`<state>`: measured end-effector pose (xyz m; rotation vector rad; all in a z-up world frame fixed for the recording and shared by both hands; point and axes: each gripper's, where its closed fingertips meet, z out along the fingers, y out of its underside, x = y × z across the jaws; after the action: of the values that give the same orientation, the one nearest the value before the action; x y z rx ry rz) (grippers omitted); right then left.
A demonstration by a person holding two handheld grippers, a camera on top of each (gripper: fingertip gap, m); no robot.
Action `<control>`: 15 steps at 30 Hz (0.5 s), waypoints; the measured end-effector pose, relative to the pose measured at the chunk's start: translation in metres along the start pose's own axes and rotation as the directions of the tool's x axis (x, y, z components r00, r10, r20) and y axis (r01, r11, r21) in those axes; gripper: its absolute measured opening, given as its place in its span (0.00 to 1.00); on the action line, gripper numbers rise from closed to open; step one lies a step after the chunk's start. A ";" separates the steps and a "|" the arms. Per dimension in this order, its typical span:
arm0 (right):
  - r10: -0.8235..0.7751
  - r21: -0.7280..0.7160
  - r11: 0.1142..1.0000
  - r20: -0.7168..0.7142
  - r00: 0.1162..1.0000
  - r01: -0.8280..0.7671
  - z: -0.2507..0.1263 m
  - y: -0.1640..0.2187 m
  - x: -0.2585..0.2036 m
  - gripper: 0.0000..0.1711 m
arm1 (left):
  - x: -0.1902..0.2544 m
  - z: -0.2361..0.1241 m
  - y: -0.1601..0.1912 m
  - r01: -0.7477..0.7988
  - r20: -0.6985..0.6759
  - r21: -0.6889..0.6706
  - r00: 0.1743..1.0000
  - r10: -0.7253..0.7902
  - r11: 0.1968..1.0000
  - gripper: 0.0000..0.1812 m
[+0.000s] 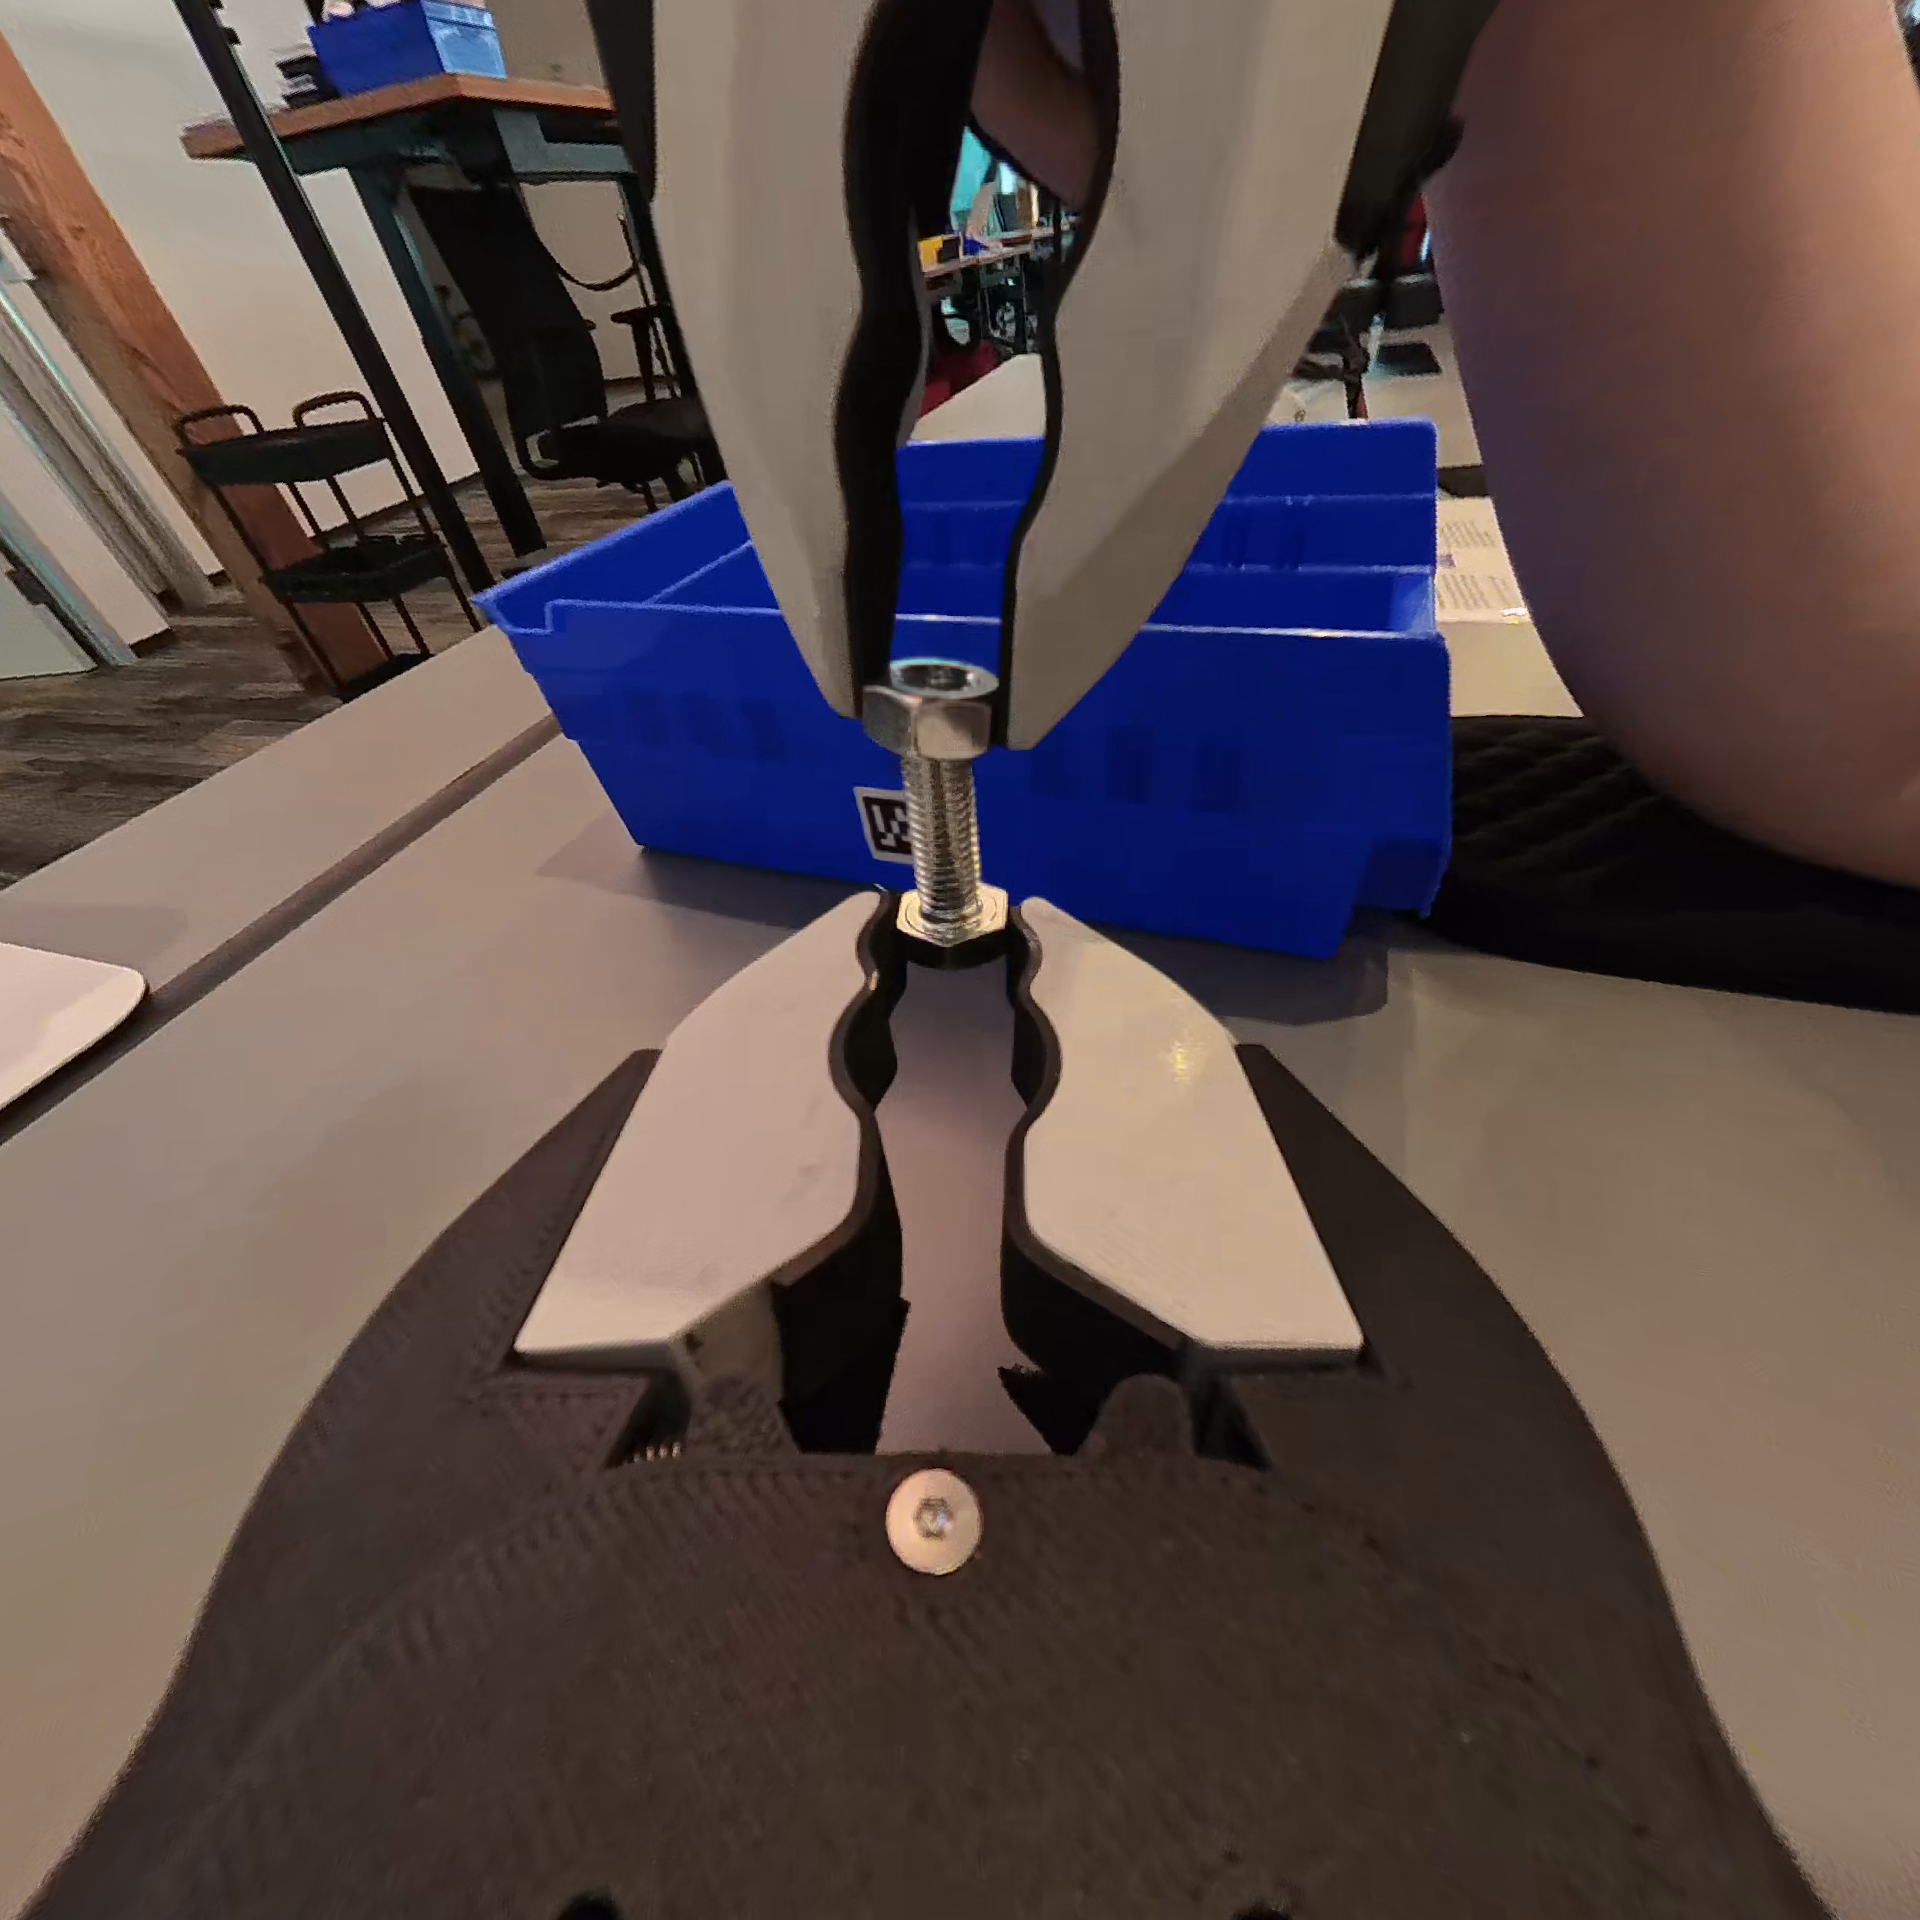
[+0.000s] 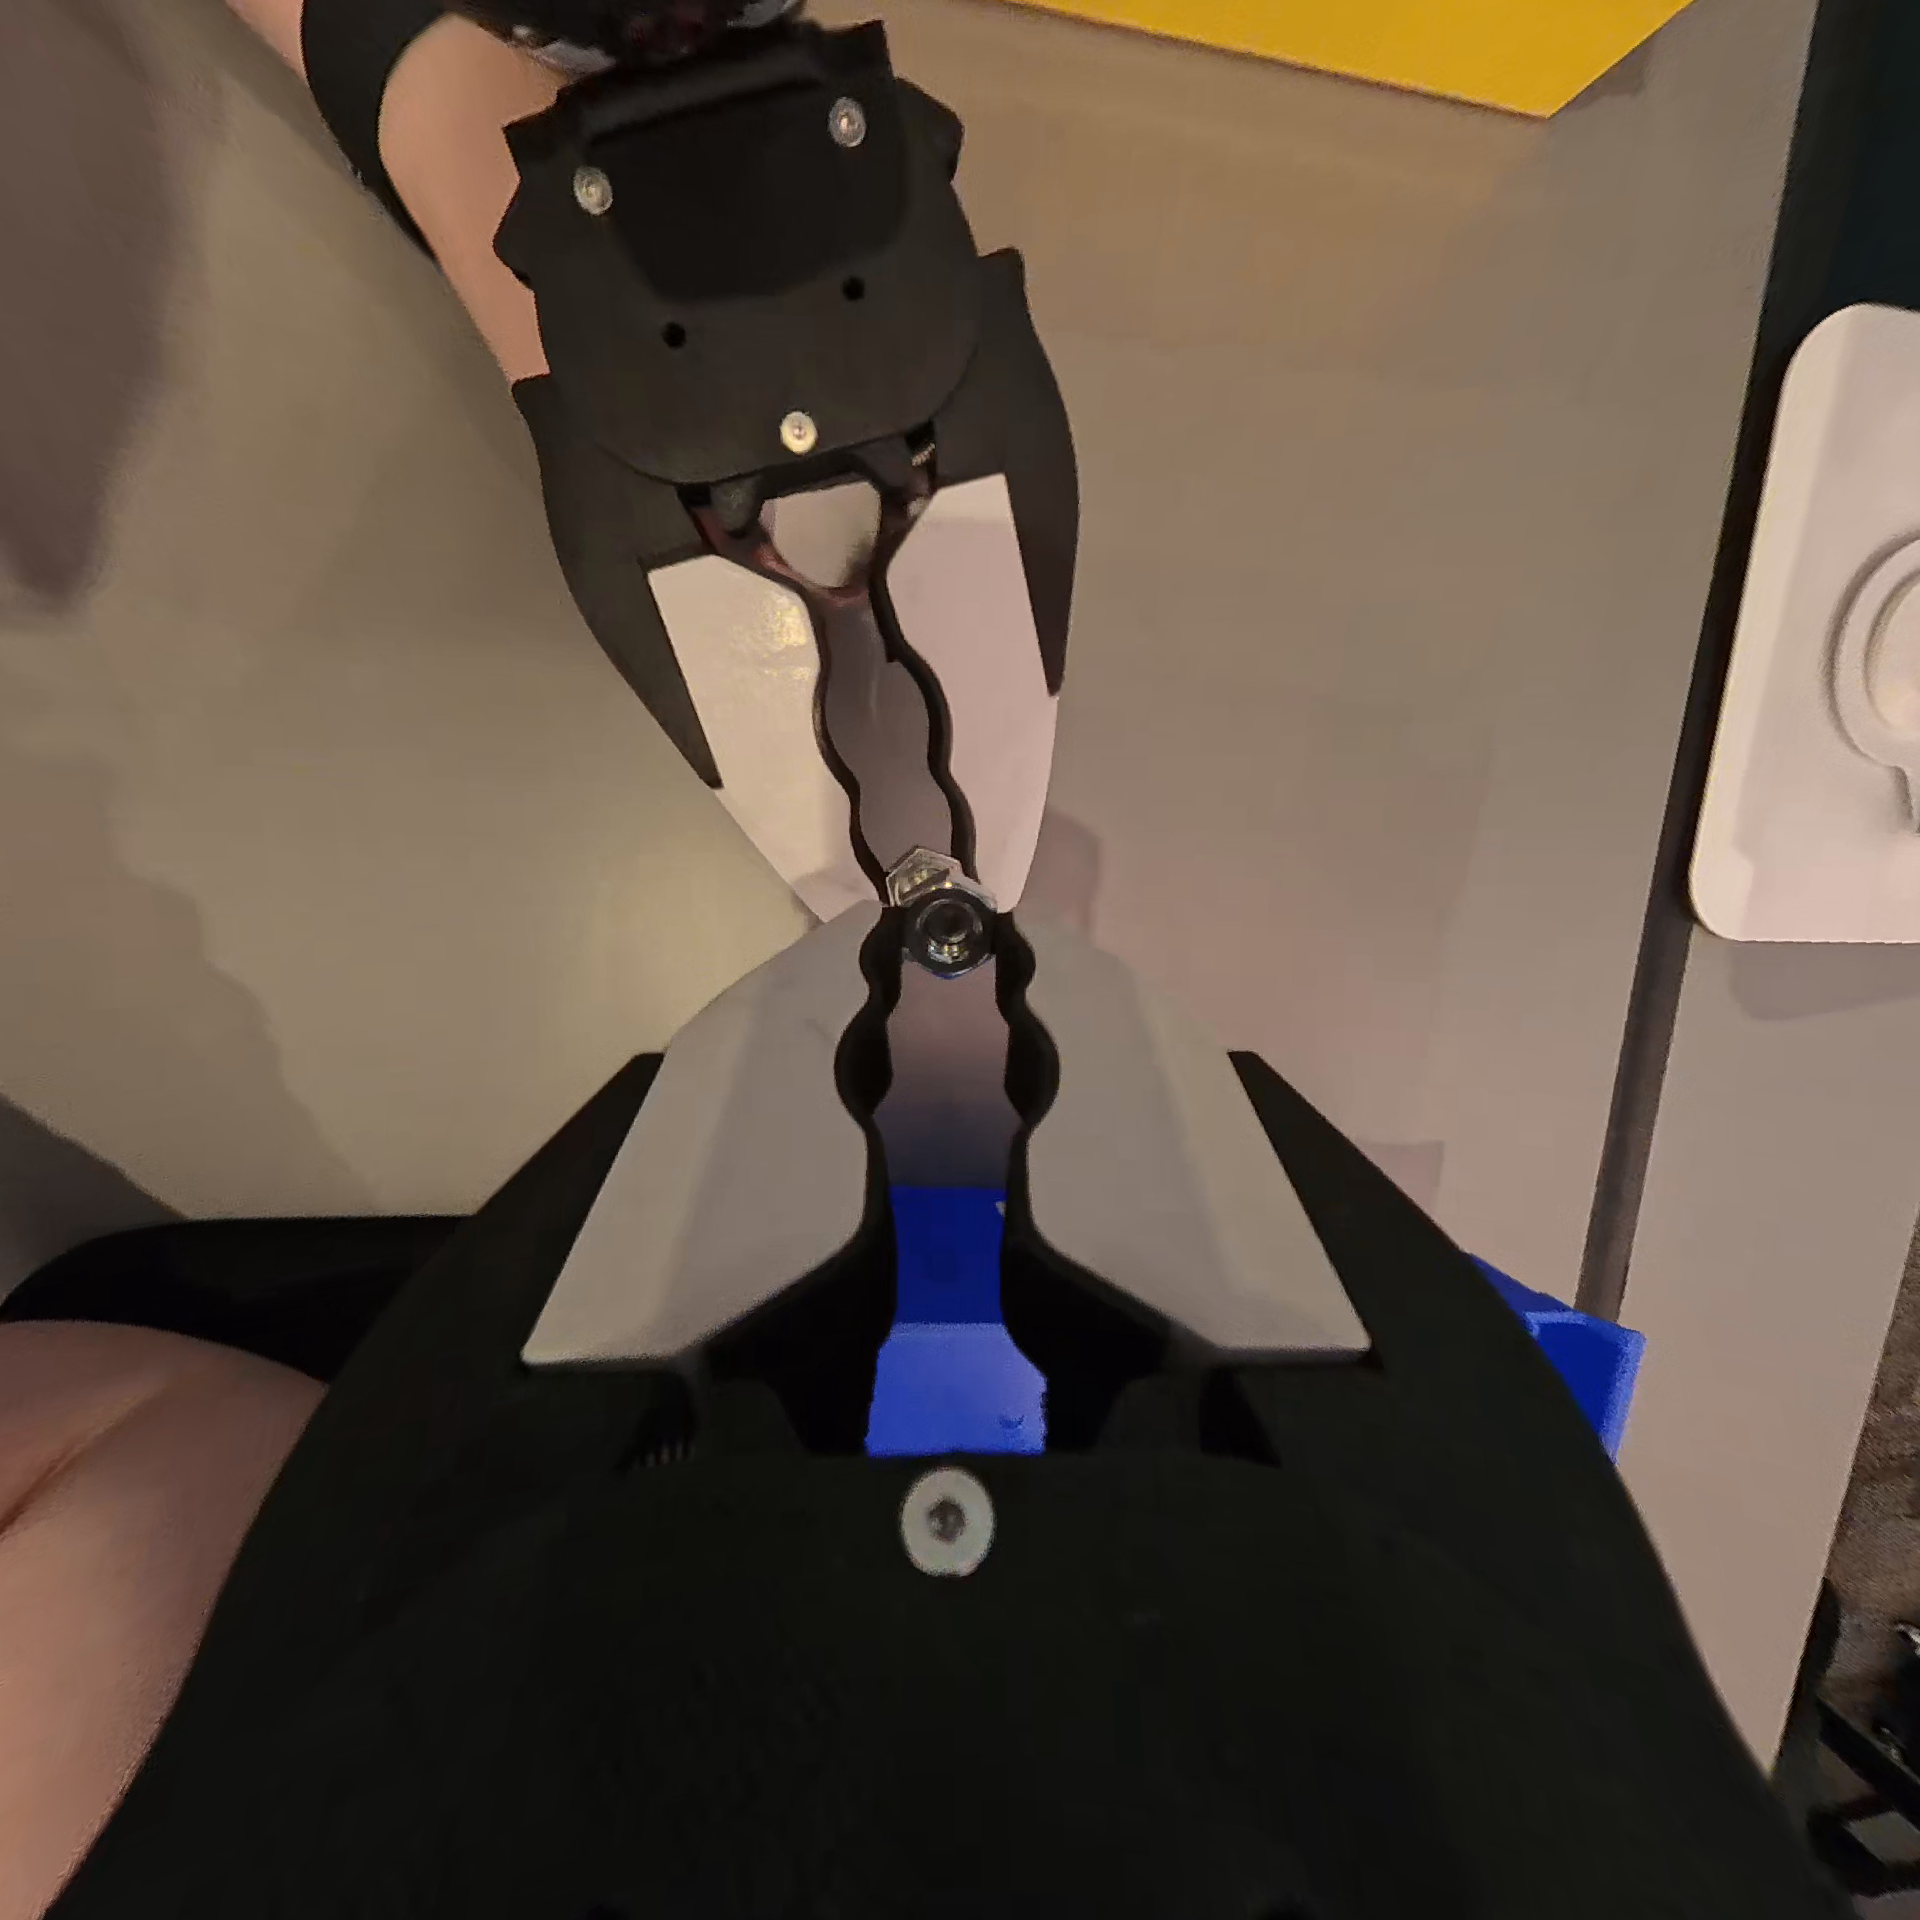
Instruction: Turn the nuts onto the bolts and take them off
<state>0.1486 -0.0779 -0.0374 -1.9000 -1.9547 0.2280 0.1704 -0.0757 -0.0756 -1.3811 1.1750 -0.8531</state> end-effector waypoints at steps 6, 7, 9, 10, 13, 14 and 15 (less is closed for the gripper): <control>-0.045 -0.072 0.996 0.028 0.999 0.047 0.001 0.009 -0.013 0.11 | 0.014 0.004 0.005 -0.058 -0.057 -0.045 0.997 0.055 0.997 0.10; -0.045 -0.077 0.996 0.035 0.998 0.048 0.002 0.010 -0.015 0.11 | 0.015 0.005 0.007 -0.067 -0.058 -0.053 0.996 0.064 0.996 0.10; 0.006 -0.085 0.996 0.042 0.999 -0.003 0.003 0.010 -0.014 0.11 | 0.014 0.005 0.008 -0.068 -0.047 -0.066 0.997 0.065 0.996 0.10; 0.061 -0.091 0.994 0.041 0.997 -0.057 0.003 0.010 -0.012 0.11 | 0.012 0.005 0.008 -0.061 -0.038 -0.069 0.998 0.059 0.996 0.10; 0.232 -0.098 0.968 0.005 0.973 -0.231 0.004 0.006 -0.002 0.11 | 0.004 0.003 0.006 0.005 -0.003 -0.065 1.000 -0.005 0.998 0.10; 0.277 -0.093 0.957 -0.007 0.961 -0.277 0.004 0.004 0.001 0.11 | 0.001 0.002 0.006 0.031 0.005 -0.064 1.000 -0.031 0.997 0.10; 0.323 -0.090 0.942 -0.017 0.946 -0.324 0.005 0.002 0.003 0.11 | -0.001 0.002 0.006 0.048 0.013 -0.063 0.999 -0.048 0.997 0.10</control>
<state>0.1488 -0.0736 -0.0422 -2.2768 -1.6663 0.2311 0.1708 -0.0739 -0.0814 -1.4690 1.1728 -0.8468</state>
